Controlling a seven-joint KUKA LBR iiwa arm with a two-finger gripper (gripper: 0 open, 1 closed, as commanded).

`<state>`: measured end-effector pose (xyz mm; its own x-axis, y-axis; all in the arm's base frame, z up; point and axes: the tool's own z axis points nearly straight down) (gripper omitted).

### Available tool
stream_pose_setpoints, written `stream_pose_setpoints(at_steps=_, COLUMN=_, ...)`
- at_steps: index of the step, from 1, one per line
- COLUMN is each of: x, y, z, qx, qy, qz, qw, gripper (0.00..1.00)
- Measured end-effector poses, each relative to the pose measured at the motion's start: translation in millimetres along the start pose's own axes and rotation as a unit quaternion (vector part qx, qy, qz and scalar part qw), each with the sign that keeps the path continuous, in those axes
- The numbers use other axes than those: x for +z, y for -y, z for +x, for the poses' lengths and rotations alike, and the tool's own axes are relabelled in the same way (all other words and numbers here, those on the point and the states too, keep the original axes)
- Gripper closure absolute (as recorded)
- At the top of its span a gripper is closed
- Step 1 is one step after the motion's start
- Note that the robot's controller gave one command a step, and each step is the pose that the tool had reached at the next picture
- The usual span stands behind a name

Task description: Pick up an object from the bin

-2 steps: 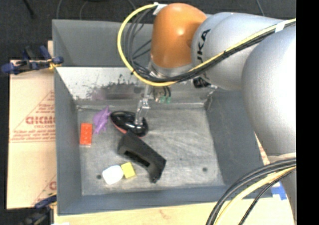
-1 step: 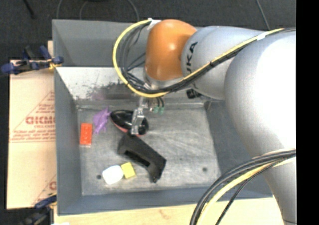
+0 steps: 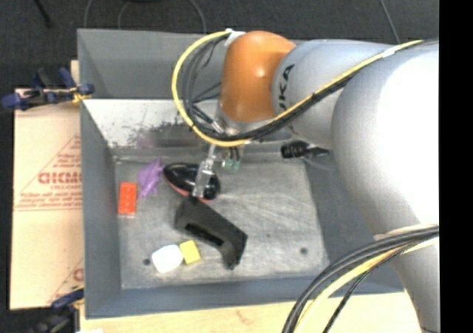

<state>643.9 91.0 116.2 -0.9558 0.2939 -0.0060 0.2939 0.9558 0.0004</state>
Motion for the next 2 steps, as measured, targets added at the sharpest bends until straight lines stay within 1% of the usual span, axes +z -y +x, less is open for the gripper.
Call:
stream_pose_setpoints(at_steps=1, x=28.1, y=5.3, z=-1.2, qx=0.027, qy=0.0061, qz=-0.002, qw=0.9996, gripper=0.00)
stream_pose_setpoints(at_steps=2, x=22.6, y=1.3, z=8.4, qx=0.083, qy=0.0058, qz=-0.004, qw=0.9965, gripper=1.00)
